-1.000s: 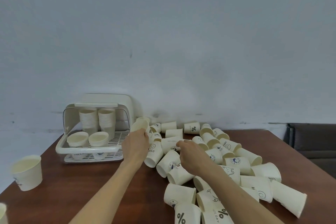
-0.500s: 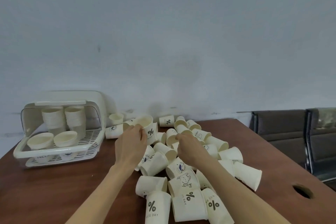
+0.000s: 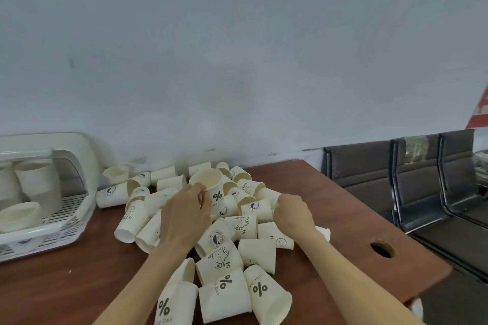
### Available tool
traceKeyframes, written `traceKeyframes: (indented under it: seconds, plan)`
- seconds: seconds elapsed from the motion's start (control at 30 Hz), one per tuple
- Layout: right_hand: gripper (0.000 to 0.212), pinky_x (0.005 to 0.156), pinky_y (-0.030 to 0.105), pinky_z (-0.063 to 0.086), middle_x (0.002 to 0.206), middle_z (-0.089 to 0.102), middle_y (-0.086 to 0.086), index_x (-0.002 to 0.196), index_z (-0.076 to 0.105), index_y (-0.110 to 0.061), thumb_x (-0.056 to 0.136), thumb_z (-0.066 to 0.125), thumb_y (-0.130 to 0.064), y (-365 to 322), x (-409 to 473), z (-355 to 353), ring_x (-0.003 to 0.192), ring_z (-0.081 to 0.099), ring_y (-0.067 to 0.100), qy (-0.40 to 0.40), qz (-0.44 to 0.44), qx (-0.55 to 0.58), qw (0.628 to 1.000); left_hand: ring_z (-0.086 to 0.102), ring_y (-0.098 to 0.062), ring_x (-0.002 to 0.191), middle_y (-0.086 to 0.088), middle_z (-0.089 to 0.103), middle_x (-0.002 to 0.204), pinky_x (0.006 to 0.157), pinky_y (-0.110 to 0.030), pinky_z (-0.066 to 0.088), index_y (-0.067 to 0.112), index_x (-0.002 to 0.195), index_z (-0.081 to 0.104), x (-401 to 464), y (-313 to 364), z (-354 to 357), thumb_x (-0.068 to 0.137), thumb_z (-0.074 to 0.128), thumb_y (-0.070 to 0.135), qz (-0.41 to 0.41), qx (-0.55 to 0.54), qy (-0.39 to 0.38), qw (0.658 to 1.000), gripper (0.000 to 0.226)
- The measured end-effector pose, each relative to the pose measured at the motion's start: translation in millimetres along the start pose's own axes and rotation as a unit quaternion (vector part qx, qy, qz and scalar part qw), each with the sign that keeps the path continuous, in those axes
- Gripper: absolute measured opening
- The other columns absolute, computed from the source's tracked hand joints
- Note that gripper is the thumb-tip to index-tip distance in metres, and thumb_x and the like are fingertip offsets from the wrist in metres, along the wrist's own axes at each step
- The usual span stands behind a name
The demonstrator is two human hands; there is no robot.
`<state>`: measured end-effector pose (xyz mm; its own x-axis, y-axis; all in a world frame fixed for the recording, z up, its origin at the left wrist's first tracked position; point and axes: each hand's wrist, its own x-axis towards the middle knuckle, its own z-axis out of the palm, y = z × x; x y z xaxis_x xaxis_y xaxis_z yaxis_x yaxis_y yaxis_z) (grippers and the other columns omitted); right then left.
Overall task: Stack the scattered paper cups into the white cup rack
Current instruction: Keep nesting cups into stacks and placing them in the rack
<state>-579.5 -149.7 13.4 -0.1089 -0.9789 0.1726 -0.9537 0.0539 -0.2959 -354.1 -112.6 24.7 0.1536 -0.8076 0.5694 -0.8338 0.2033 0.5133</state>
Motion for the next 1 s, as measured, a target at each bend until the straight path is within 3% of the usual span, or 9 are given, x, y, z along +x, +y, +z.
traceKeyframes:
  seconds: [0.17,0.23,0.37,0.47,0.83,1.0]
  plan:
    - [0.016,0.076,0.034,0.042,0.091,0.055,0.008,0.074,0.040,-0.013,0.089,0.042,-0.010,39.5,13.0,-1.4,0.087,0.056,0.028,0.004,0.055,-0.024,0.998,0.054,-0.017,0.068,0.007,0.054,0.073,0.062,-0.035,0.046,0.019,0.085,0.061,-1.8,15.1,17.2,0.093,0.051,0.027,0.022,-0.009,-0.023,0.999,0.015]
    - [0.006,0.084,0.037,0.042,0.100,0.060,0.007,0.085,0.047,-0.014,0.090,0.044,-0.014,49.3,19.5,1.5,0.098,0.057,0.028,-0.010,0.060,-0.057,0.997,0.053,-0.018,0.069,0.007,0.053,0.072,0.062,-0.036,0.047,0.019,0.083,0.060,-2.3,20.0,21.9,0.094,0.049,0.028,0.031,-0.006,-0.030,0.999,0.018]
    - [0.017,0.095,0.041,0.035,0.114,0.060,0.007,0.103,0.056,-0.015,0.091,0.044,-0.019,59.3,33.2,8.7,0.112,0.051,0.029,-0.039,0.085,-0.096,0.991,0.053,-0.019,0.071,0.007,0.052,0.072,0.061,-0.040,0.050,0.020,0.082,0.059,-2.6,22.4,28.9,0.094,0.047,0.031,0.038,0.006,-0.038,0.999,0.020]
    - [0.017,0.097,0.043,0.031,0.116,0.060,0.007,0.097,0.054,-0.017,0.090,0.039,-0.016,58.5,42.8,13.4,0.114,0.049,0.029,-0.039,0.112,-0.081,0.990,0.053,-0.019,0.071,0.007,0.052,0.073,0.061,-0.041,0.050,0.020,0.084,0.059,-3.3,22.8,31.1,0.094,0.046,0.031,0.040,0.011,-0.039,0.998,0.020]
    - [0.024,0.100,0.042,0.028,0.116,0.058,0.005,0.105,0.057,-0.017,0.087,0.042,-0.011,45.4,56.5,30.4,0.114,0.052,0.029,-0.026,0.177,-0.024,0.984,0.053,-0.016,0.067,0.006,0.056,0.074,0.063,-0.036,0.047,0.020,0.086,0.062,-2.2,17.7,22.6,0.093,0.051,0.028,0.027,0.012,-0.033,0.999,0.016]
    - [0.007,0.098,0.040,0.032,0.110,0.059,0.006,0.093,0.051,-0.017,0.088,0.047,-0.013,40.7,56.4,24.0,0.107,0.055,0.027,-0.005,0.199,0.064,0.978,0.053,-0.016,0.070,0.005,0.058,0.075,0.062,-0.035,0.046,0.019,0.088,0.063,-3.5,18.6,14.8,0.094,0.051,0.027,0.024,0.014,-0.028,0.999,0.016]
